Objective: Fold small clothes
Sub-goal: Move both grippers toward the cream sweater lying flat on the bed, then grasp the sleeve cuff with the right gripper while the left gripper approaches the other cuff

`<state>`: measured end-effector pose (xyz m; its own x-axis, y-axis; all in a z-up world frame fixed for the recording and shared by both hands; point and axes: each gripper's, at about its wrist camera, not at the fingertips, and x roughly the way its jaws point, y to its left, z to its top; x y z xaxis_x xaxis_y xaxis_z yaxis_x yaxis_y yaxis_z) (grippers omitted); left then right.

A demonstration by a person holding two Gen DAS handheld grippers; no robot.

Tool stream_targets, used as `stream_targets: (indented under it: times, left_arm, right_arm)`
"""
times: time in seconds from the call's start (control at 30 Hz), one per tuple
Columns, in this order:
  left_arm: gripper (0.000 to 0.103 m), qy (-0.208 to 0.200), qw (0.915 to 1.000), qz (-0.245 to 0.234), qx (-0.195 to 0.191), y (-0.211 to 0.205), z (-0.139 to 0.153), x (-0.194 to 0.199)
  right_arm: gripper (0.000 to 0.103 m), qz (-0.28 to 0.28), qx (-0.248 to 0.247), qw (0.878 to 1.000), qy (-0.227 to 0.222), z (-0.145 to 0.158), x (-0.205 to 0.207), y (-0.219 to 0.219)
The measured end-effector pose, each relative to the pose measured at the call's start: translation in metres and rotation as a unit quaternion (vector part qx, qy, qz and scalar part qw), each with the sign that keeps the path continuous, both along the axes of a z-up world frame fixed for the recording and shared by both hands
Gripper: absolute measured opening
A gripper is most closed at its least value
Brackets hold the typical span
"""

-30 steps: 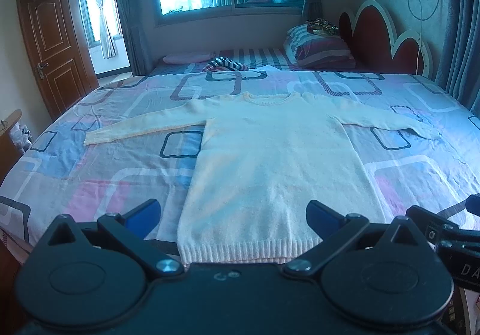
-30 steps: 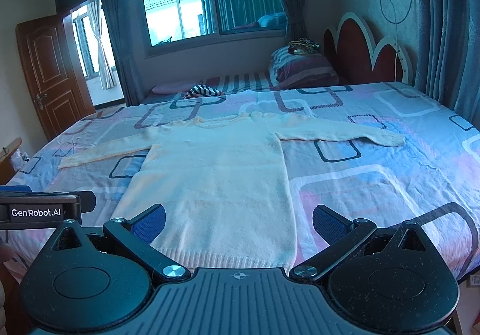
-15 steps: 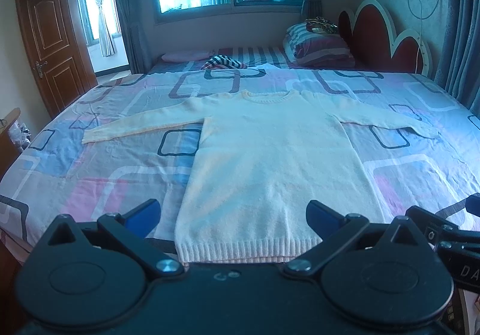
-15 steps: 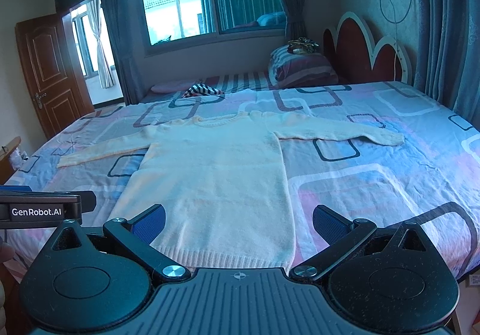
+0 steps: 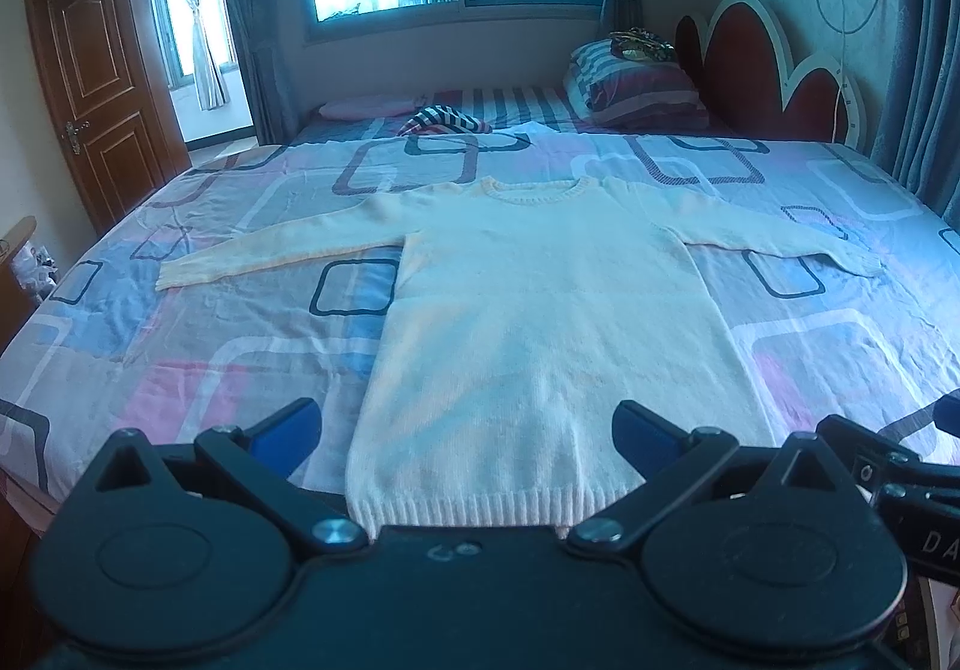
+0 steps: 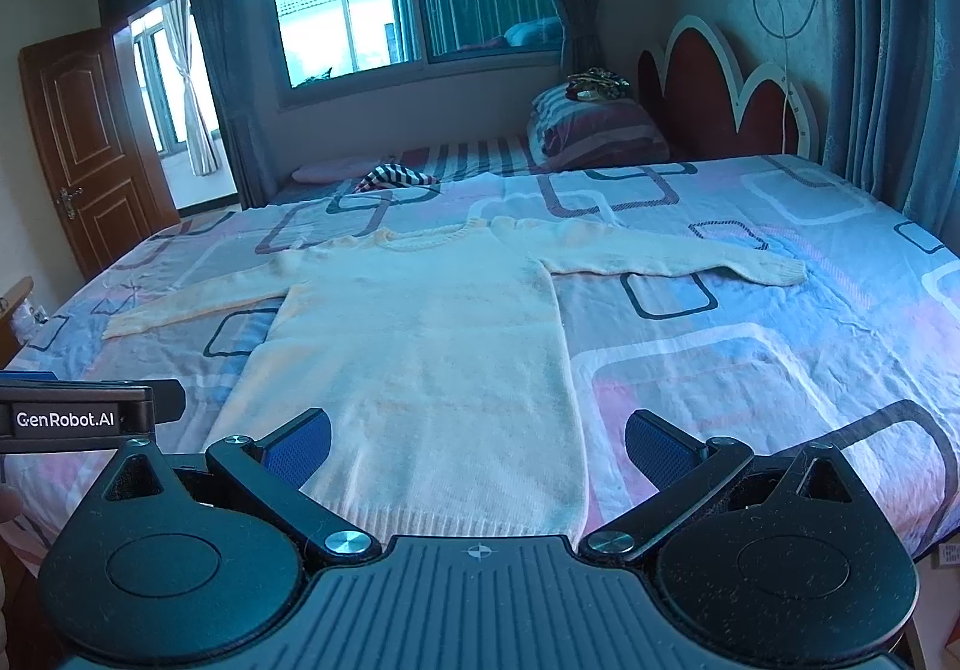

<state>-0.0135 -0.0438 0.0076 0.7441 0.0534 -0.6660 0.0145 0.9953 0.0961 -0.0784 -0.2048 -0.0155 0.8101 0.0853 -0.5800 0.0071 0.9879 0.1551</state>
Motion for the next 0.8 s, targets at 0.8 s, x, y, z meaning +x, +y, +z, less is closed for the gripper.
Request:
stream_targets:
  times: [0.8]
  left_arm:
    - [0.102, 0.021, 0.9998, -0.003, 0.003, 0.035, -0.021, 0.104]
  right_arm:
    - [0.103, -0.052, -0.018, 0.998, 0.028, -0.020, 0.086, 0.007]
